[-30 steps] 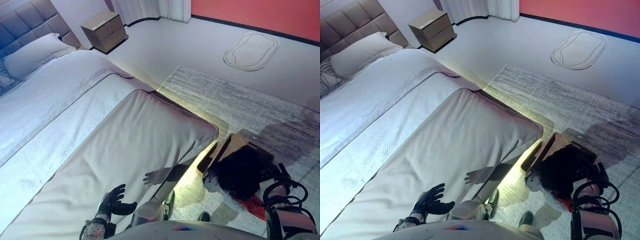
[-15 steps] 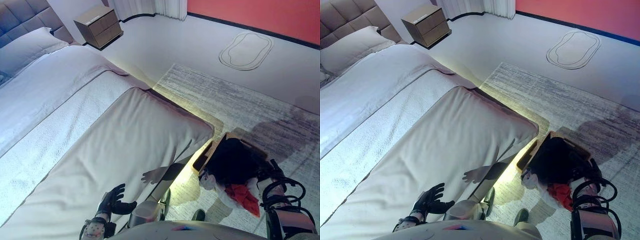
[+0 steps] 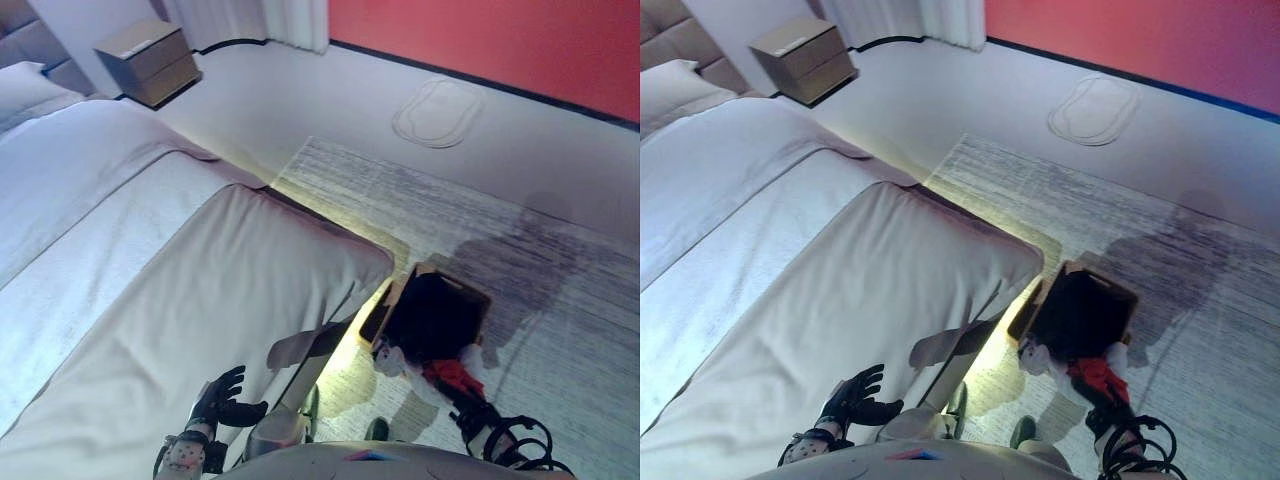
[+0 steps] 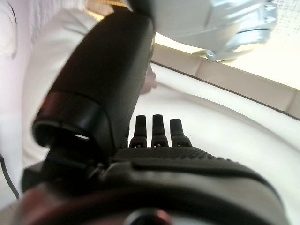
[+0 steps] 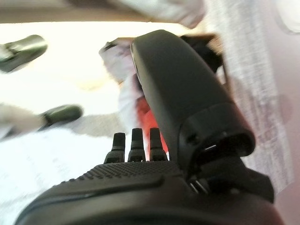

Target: Pick up the clothes from the bed and place them into the basket

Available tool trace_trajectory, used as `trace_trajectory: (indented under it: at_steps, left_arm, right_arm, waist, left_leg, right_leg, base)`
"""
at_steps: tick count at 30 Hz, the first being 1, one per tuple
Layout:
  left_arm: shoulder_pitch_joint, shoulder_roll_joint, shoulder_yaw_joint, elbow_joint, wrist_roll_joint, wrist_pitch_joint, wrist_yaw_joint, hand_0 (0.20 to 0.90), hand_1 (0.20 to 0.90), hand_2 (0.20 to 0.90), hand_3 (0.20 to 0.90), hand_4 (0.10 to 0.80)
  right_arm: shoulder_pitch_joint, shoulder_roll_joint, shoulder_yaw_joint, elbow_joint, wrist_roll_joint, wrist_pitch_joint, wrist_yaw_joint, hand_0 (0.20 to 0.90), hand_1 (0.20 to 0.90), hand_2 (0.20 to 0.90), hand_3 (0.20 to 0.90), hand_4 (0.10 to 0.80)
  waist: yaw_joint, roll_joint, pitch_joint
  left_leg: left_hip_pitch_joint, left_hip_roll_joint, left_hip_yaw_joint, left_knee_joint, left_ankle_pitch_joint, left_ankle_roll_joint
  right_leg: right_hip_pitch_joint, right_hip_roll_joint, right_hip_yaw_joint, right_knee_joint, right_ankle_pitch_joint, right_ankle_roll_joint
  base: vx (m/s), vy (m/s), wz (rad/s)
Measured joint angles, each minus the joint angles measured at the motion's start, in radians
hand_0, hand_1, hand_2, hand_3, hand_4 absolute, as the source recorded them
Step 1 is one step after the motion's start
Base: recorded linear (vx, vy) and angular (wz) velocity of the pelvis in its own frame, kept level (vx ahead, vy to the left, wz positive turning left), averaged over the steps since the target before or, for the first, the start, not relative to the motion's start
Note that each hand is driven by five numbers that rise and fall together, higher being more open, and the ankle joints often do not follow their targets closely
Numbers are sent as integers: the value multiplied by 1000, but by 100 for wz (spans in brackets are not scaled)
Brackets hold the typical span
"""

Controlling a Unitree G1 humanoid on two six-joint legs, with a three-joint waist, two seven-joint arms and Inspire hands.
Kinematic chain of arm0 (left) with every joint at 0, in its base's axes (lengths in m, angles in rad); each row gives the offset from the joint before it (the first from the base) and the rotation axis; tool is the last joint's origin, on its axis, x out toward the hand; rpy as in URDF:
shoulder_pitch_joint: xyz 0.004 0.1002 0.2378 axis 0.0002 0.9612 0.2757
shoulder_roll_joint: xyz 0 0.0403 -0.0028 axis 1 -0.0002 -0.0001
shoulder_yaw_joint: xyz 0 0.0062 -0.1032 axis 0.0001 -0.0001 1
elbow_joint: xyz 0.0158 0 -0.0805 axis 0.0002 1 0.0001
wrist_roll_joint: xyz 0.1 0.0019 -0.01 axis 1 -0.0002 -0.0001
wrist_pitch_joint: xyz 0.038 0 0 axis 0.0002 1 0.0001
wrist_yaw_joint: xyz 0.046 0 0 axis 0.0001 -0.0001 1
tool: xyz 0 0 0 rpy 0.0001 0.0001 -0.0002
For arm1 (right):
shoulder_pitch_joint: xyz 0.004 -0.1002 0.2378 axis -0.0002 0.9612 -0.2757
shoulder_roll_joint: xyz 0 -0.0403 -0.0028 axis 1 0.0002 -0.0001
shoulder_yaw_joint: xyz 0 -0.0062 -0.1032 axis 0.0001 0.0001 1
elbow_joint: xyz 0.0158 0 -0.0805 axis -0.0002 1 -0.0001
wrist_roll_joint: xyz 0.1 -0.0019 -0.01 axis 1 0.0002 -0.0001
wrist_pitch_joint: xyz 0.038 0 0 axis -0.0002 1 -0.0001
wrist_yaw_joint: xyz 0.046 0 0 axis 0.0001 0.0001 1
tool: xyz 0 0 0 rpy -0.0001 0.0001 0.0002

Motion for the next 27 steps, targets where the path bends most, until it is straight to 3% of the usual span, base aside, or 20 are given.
trace_trajectory:
  at_steps: [5, 8, 12, 27]
  left_arm:
    - [-22, -1, -3, 7, -1, 29, -16, 900, 900, 900, 900, 800]
    - [-44, -11, -4, 21, -2, 31, -21, 900, 900, 900, 900, 800]
    - [-56, -25, -7, 37, -1, 34, -18, 900, 900, 900, 900, 800]
    - [-40, -39, -22, 70, -5, 79, -46, 900, 900, 900, 900, 800]
  right_arm:
    - [67, 34, 44, 7, -119, 15, 37, 900, 900, 900, 900, 800]
    - [85, 48, 64, 8, -171, 19, 52, 900, 900, 900, 900, 800]
    - [95, 57, 95, 8, -205, 60, 69, 900, 900, 900, 900, 800]
    - [90, 41, 132, 6, -251, 80, 84, 900, 900, 900, 900, 800]
  waist:
    - [-45, -49, -41]
    - [-71, -57, -50]
    - [-86, -48, -64]
    - [-97, -38, -99]
  left_leg:
    - [9, 13, 61, -4, -19, 4]
    - [20, 17, 84, -4, -25, 9]
    - [35, 26, 119, -5, -28, 11]
    - [65, 34, 140, -4, -37, 2]
  right_leg:
    - [-21, 5, 54, 9, -6, 0]
    - [-21, 7, 77, 9, -6, 0]
    - [-20, 11, 101, 7, -2, -5]
    - [-1, 18, 127, 7, 1, -1]
  base:
    - [-60, 60, -34]
    - [-47, 53, -26]
    - [-20, 35, -27]
    - [5, 4, -5]
